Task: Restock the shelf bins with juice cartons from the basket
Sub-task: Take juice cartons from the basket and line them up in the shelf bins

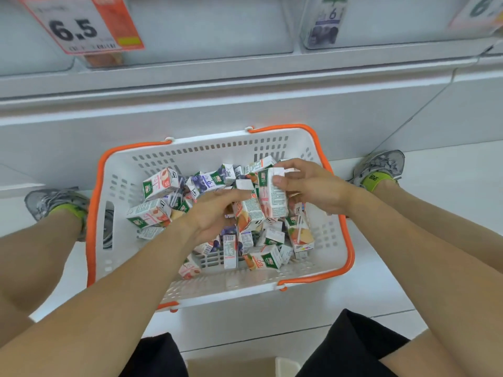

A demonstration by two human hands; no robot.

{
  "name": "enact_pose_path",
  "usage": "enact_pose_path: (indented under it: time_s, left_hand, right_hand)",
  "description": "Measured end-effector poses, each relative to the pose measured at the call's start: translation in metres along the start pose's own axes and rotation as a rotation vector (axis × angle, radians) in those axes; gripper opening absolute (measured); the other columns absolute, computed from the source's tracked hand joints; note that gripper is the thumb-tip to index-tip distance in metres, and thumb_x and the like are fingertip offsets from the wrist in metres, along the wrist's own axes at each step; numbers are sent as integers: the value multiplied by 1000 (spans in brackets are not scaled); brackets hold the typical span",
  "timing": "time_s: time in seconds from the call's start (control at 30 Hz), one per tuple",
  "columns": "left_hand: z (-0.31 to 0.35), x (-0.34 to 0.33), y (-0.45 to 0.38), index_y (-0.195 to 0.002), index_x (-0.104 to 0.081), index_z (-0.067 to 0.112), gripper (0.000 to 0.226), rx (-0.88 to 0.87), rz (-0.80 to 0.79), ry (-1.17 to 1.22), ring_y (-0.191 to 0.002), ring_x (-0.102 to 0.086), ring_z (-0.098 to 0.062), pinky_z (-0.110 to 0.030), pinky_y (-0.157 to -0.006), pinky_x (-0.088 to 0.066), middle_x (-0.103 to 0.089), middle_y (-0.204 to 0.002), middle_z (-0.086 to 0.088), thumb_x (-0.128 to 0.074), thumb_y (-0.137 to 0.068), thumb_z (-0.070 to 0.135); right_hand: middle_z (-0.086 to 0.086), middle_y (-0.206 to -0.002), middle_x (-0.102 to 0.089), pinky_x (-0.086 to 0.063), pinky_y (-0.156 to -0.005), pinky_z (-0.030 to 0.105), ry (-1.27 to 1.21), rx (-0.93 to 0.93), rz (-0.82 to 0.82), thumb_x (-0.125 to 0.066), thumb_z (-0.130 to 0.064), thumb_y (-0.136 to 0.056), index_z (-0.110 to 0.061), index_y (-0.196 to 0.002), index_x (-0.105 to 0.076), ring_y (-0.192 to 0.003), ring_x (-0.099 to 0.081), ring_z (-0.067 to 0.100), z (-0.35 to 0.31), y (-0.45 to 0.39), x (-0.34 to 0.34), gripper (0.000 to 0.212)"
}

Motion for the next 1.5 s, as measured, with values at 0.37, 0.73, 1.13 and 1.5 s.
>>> enact_pose_path:
  time_s: [0.37, 0.73, 1.13, 1.5]
  left_hand:
    - [118, -11, 83, -117, -67, 1, 56, -294, -2, -123, -105, -68, -43, -52, -89, -54, -72, -111, -21, -84, -66, 15]
    - [214, 36, 138, -100, -70, 15, 52, -510, 47, -403, -66, -66, -16, -30, -50, -53, -66, -73, -2, -96, -55, 14]
    - [219, 78, 146, -95, -72, 26, 47, -562, 151, -382, -76, -71, -23, -48, -74, -53, -76, -91, -12, -92, -54, 41]
    - [241, 93, 172, -110, -63, 13, 44, -646, 170, -278, -80, -67, -18, -33, -71, -56, -70, -95, -12, -72, -73, 36]
  right_hand:
    - [11, -103, -69, -48, -88, 43, 24, 258, -84, -55, -25, -99, -5, -114, -65, -93, -63, 26, -125, 34, -39, 27]
    - [25, -120, -58, -60, -69, 38, -21, 329, -65, -86, -22, -74, -10, -112, -65, -89, -72, 25, -176, 44, -98, 45]
    - [18, -105, -73, -59, -78, 39, -30, 425, 4, -76, -12, -83, -6, -106, -63, -90, -70, 33, -204, 13, -122, 27]
    - [1, -96, -75, -59, -79, 31, 61, 632, 160, -83, -9, -70, -14, -106, -67, -85, -71, 19, -238, 18, -103, 39]
Point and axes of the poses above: each hand's wrist, its own y-axis away from the middle knuckle, its own x-axis out of the back of the hand, z = x × y, the point moved 7 cm from there along -y, towards the middle knuckle
